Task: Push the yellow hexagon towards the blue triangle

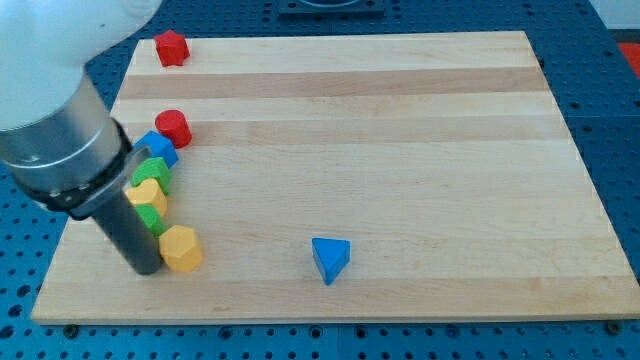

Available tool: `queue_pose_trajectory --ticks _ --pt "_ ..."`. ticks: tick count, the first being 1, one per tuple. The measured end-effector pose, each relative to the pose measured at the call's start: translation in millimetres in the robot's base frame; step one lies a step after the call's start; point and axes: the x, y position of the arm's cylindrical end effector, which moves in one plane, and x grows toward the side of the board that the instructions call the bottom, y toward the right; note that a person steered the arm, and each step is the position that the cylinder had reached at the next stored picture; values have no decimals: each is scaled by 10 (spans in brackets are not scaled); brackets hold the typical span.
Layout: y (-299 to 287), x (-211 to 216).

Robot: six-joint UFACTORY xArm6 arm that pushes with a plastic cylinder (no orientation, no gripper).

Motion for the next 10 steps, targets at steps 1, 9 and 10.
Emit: queue_pose_trajectory --ticks 1,9,10 --pt "246 -81" --pt "1404 -662" --pt "1544 -527"
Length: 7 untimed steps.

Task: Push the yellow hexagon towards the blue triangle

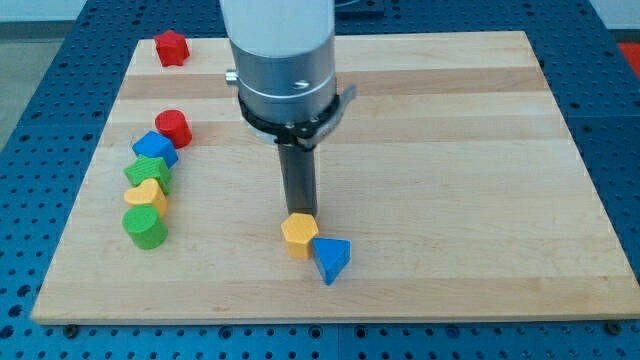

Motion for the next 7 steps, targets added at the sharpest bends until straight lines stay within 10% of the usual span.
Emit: queue_pose_trajectory --ticks 7 --pt "-355 383"
